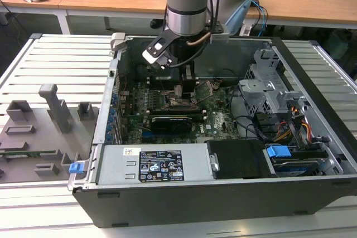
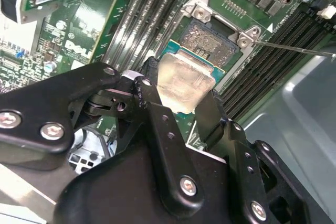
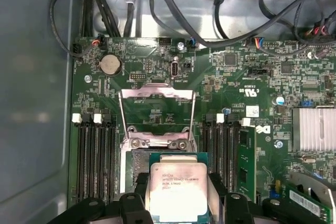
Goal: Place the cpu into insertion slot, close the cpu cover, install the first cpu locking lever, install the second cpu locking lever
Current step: 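Place the cpu into insertion slot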
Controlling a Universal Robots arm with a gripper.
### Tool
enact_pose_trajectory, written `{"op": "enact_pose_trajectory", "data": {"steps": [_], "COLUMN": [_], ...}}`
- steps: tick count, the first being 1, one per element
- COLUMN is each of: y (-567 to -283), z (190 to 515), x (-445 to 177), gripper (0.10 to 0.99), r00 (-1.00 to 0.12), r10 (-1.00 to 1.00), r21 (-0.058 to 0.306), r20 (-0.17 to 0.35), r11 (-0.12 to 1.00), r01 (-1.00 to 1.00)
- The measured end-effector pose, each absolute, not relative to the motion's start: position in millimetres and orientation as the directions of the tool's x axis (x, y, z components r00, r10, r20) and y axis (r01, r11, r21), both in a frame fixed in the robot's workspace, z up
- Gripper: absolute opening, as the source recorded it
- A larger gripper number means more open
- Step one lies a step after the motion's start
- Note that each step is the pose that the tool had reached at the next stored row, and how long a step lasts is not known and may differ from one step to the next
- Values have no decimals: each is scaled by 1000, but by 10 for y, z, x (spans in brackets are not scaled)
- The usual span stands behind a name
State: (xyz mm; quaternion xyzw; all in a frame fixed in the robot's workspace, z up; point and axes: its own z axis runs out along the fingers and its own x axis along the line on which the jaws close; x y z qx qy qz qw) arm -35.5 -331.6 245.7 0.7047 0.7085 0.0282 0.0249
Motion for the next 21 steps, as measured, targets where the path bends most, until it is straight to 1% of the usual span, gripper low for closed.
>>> {"op": "enact_pose_trajectory", "data": {"steps": [6,12,21], "y": [-3242,-3223,-3193], "z": [2378,2266,2188], "x": [-361,-393,-440], "gripper": [525,525,525], "r00": [-6,-10,-17], "r10": [1000,1000,1000], "r21": [75,75,75], "r20": [5,4,4], "r11": [5,10,16], "r01": [997,997,997]}}
